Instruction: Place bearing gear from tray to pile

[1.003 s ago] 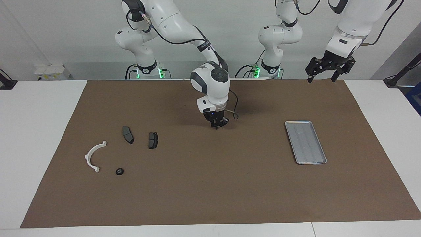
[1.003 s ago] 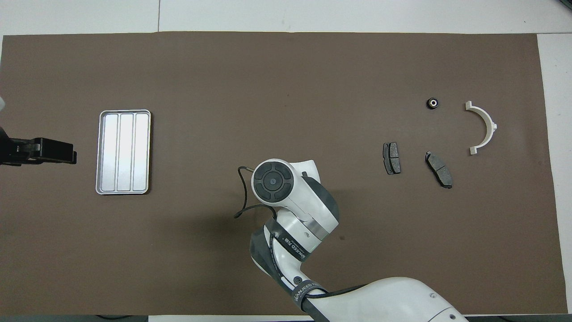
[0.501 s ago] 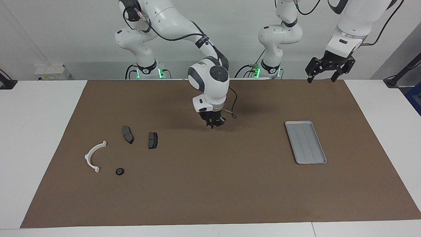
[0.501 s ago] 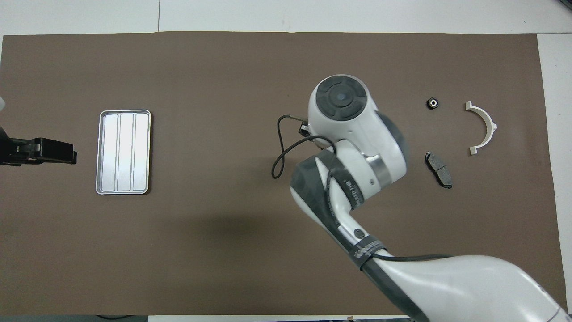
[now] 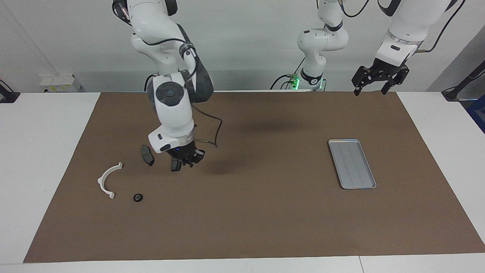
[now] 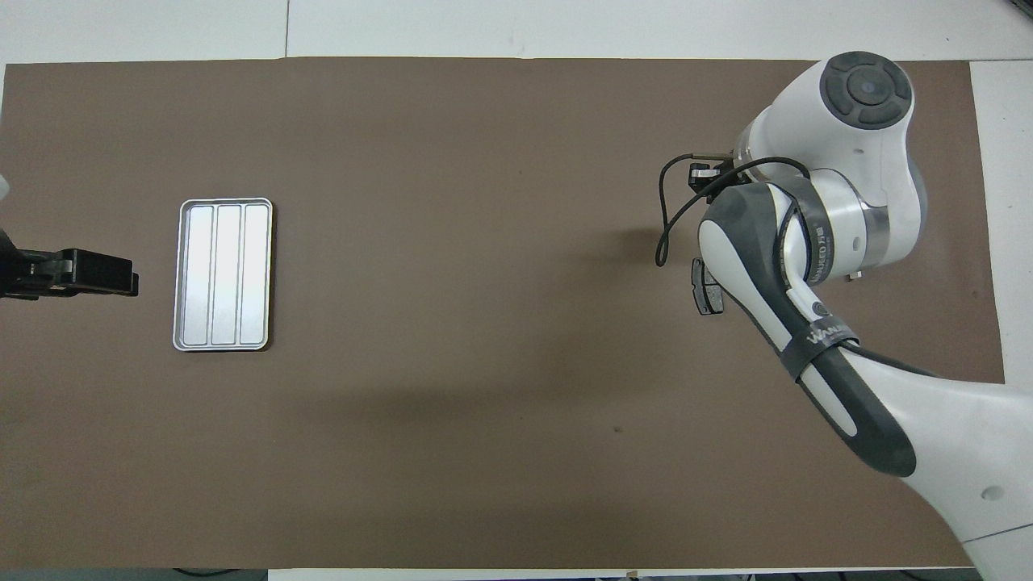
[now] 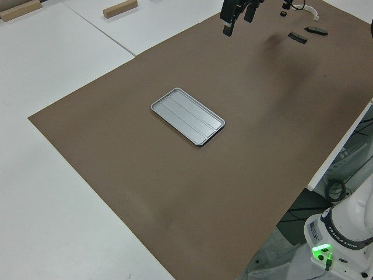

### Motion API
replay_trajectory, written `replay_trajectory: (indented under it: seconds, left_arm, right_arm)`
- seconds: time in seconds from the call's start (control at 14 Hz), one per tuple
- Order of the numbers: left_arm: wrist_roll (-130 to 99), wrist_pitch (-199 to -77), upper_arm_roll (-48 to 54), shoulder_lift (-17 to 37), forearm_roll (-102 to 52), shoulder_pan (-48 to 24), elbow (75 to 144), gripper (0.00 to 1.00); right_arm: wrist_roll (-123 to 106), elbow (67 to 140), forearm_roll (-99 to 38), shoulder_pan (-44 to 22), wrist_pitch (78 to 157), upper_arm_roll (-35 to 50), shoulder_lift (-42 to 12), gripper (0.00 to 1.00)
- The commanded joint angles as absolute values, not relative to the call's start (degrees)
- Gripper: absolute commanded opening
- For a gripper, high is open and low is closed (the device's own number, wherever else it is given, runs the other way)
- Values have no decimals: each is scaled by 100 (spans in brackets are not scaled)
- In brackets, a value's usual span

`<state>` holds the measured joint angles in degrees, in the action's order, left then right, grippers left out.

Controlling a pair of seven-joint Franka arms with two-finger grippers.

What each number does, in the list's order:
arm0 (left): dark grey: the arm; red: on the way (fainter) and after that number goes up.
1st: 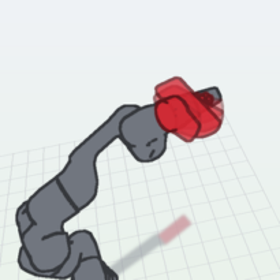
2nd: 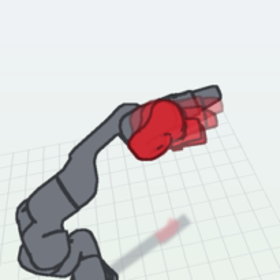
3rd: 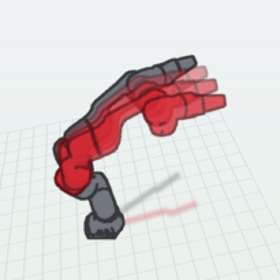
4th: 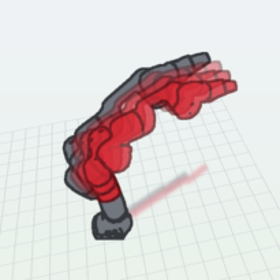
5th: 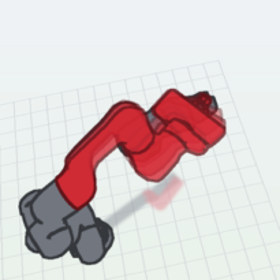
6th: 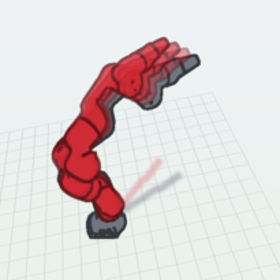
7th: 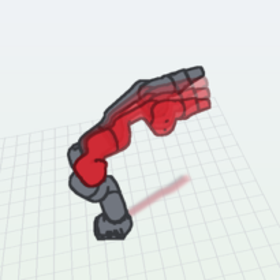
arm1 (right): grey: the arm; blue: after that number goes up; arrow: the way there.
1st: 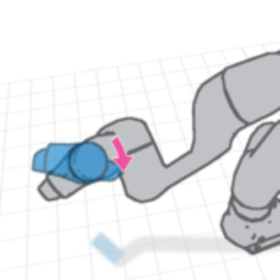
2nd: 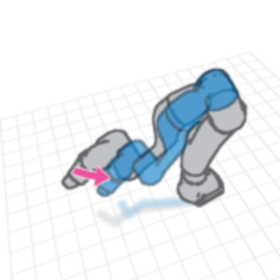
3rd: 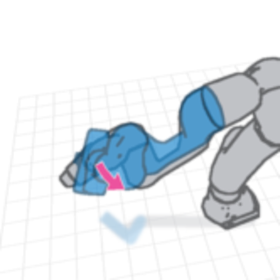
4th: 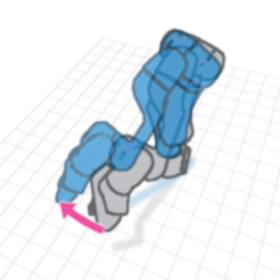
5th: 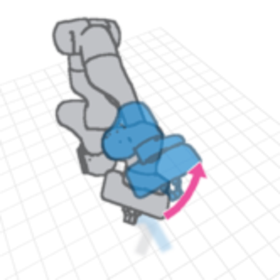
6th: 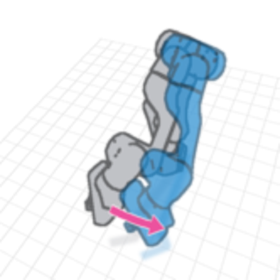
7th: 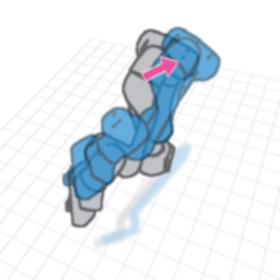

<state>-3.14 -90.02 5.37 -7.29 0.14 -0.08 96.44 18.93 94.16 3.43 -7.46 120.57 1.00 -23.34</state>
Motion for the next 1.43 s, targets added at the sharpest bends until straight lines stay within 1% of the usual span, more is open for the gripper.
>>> replay_trajectory:
  seconds: [0.0, 0.14, 0.43, 0.86, 0.93, 1.0, 1.36]
  left_arm:
    - [-308, -8930, 475, -747, -62, -70, 9659, 100]
    - [-308, -8930, 475, -738, -62, -70, 9659, 100]
    - [-308, -8930, 475, -738, -62, -70, 9659, 100]
    - [-308, -8930, 475, -747, -62, -70, 9659, 100]
    - [-308, -8930, 475, -747, -62, -70, 9659, 100]
    - [-308, -8930, 475, -738, -62, -70, 9659, 100]
    - [-308, -8930, 475, -747, -62, -70, 9659, 100]
  right_arm:
    - [1416, 9642, 264, -458, 12506, 202, -2460, 0]
    - [1354, 9633, 272, -299, 12839, 202, -2714, 0]
    - [1345, 9589, 307, -246, 13473, 193, -3172, 0]
    - [1362, 9562, 290, -229, 13491, 193, -3234, 0]
    - [1388, 9562, 281, -237, 13500, 193, -3234, 85]
    - [1389, 9562, 281, -246, 13474, 193, -3200, 100]
    - [1415, 9589, 281, -264, 13386, 193, -2989, 100]
